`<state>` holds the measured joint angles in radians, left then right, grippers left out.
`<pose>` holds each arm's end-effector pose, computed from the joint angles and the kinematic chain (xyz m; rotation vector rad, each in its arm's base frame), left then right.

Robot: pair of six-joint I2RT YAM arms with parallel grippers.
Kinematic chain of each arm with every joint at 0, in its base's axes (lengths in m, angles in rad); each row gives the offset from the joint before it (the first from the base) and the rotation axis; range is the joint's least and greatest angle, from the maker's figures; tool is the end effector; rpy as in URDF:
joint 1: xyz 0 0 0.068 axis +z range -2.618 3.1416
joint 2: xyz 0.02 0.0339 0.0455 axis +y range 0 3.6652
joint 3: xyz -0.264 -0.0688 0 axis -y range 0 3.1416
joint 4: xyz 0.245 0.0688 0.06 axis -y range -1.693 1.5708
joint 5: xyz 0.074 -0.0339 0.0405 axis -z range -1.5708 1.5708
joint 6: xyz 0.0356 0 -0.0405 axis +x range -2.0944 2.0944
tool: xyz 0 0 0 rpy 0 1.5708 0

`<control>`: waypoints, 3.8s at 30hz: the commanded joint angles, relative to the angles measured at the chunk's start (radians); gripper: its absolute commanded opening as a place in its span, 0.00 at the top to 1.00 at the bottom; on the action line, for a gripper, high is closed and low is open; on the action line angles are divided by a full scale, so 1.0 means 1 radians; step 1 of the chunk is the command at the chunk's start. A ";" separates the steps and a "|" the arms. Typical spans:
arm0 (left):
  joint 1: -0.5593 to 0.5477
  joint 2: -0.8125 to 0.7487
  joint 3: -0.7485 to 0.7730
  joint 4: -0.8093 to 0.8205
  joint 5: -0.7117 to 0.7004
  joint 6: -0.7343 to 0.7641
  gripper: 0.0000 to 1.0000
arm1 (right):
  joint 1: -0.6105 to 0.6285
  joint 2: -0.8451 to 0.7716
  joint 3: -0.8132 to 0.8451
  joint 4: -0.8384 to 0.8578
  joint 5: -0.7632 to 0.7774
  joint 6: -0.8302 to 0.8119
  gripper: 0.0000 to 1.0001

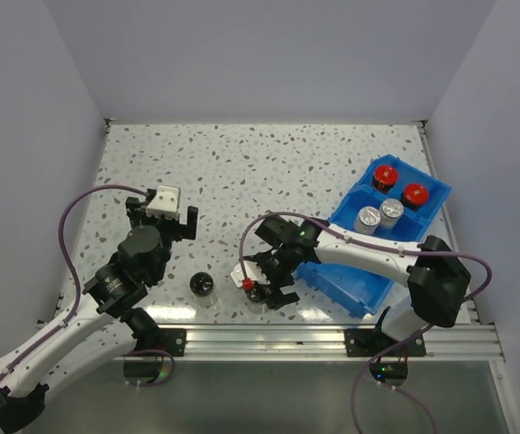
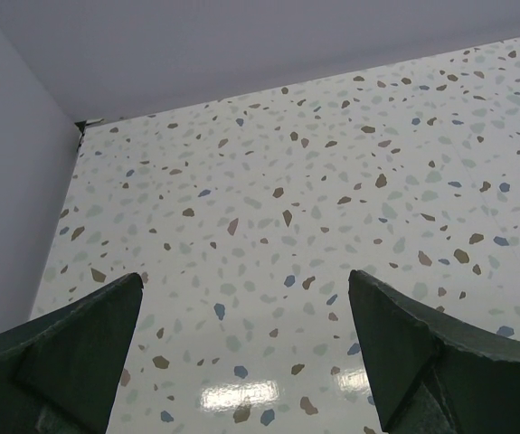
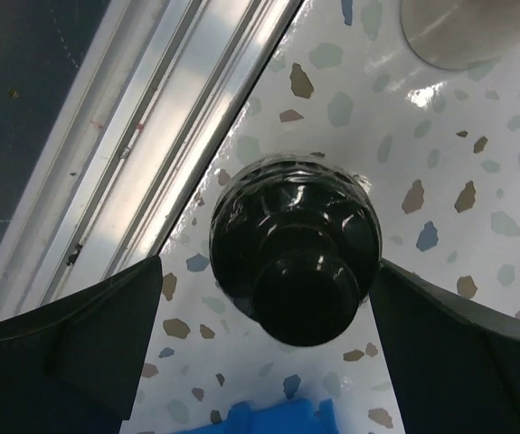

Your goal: Organize the condiment bottles

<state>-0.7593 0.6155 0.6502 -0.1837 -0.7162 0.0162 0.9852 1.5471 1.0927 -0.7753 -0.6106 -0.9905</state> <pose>0.1227 -0.0842 0.3194 0.1278 1.6785 0.0578 0.1459 0.2569 0.2266 -2.3187 1.3546 0.8438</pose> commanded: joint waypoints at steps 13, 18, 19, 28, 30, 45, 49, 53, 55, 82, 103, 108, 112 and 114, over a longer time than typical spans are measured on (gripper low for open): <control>0.005 -0.003 -0.006 0.050 -0.019 0.002 0.00 | 0.115 0.097 0.082 0.071 0.084 0.145 0.16; 0.005 -0.014 -0.009 0.053 -0.023 0.002 0.00 | 0.127 0.113 0.095 0.061 0.092 0.165 0.28; 0.005 -0.014 -0.009 0.053 -0.022 0.002 0.00 | 0.125 0.114 0.099 0.056 0.089 0.165 0.38; 0.005 -0.008 -0.009 0.055 -0.019 0.004 0.00 | 0.124 0.125 0.272 -0.235 0.087 0.052 0.99; 0.005 -0.007 -0.011 0.058 -0.017 0.002 0.00 | 0.109 0.098 0.314 -0.317 0.088 0.007 1.00; 0.005 0.010 -0.011 0.056 0.000 0.001 0.00 | -0.396 -0.332 0.225 -0.325 0.055 0.067 1.00; 0.005 0.015 -0.009 0.058 0.003 -0.001 0.00 | -0.525 -0.445 0.161 -0.341 0.112 0.101 1.00; 0.005 0.016 -0.011 0.058 0.009 -0.002 0.00 | -0.595 -0.507 0.028 -0.315 0.147 0.134 1.00; 0.005 0.023 -0.011 0.056 0.015 -0.005 0.00 | -0.611 -0.516 -0.019 -0.292 0.155 0.144 1.00; 0.005 0.043 -0.007 0.055 0.052 -0.002 0.00 | -0.648 -0.315 -0.191 -0.002 0.130 0.093 0.30; 0.005 0.079 0.045 -0.071 0.248 -0.324 0.00 | -0.648 -0.472 -0.019 -0.030 0.046 0.236 0.01; 0.005 0.049 0.084 -0.267 0.349 -0.582 0.00 | -0.649 -0.518 -0.071 0.106 0.044 0.424 0.02; 0.005 0.046 0.130 -0.428 0.438 -0.722 0.00 | -0.687 -0.533 -0.132 0.206 0.118 0.487 0.01; 0.005 0.059 0.164 -0.541 0.454 -0.797 0.00 | -0.704 -0.545 -0.139 0.217 0.138 0.506 0.01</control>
<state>-0.7593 0.6685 0.7399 -0.5377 -0.3374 -0.5846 0.3069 1.0206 0.9691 -0.6487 -0.5186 -0.5713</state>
